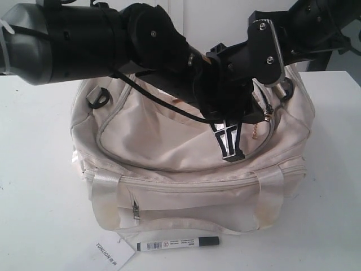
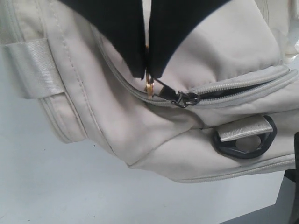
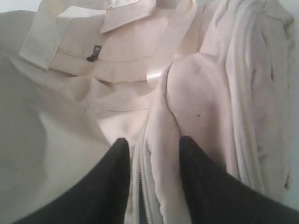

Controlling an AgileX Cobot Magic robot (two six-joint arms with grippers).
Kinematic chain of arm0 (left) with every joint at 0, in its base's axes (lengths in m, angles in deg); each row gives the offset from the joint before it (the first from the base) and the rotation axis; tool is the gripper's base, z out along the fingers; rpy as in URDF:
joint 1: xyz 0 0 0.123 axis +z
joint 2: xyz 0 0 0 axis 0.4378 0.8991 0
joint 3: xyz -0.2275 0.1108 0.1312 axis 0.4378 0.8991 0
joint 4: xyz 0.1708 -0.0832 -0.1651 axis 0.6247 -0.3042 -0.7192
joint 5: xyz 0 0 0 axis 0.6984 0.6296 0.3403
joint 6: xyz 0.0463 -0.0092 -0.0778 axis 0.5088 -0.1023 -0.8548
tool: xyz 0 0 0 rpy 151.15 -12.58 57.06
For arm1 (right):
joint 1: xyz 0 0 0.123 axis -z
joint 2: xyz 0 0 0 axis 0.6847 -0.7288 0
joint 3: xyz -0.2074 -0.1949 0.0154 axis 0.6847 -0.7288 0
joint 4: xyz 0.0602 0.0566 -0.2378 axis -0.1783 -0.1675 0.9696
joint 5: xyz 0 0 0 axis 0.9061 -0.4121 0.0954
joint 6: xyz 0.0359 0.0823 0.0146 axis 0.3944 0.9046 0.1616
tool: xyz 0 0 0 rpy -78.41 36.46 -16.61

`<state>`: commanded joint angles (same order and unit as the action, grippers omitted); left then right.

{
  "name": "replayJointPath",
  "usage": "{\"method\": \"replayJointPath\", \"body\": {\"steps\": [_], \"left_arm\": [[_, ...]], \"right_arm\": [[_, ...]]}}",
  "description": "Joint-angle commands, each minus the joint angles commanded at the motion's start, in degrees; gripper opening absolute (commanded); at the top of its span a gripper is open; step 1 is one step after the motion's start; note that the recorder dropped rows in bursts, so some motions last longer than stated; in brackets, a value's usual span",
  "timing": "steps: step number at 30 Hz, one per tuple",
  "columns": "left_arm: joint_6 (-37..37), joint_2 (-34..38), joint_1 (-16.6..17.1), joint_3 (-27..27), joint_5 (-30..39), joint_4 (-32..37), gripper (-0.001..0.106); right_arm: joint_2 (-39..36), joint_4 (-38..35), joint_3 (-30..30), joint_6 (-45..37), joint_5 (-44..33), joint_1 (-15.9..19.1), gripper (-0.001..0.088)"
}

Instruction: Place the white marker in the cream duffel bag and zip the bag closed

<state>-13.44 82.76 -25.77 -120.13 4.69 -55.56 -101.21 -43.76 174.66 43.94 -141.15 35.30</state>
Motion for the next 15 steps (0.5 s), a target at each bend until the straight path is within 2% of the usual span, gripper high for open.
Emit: {"method": "replayJointPath", "body": {"steps": [4,15], "left_arm": [[0.00,0.00,0.00,0.00,0.00,0.00,0.000],[0.00,0.00,0.00,0.00,0.45,0.00,0.000]], "right_arm": [[0.00,0.00,0.00,-0.39,-1.41,0.00,0.0492],[-1.29,-0.77,-2.40,-0.39,-0.35,0.00,0.0492]]}}
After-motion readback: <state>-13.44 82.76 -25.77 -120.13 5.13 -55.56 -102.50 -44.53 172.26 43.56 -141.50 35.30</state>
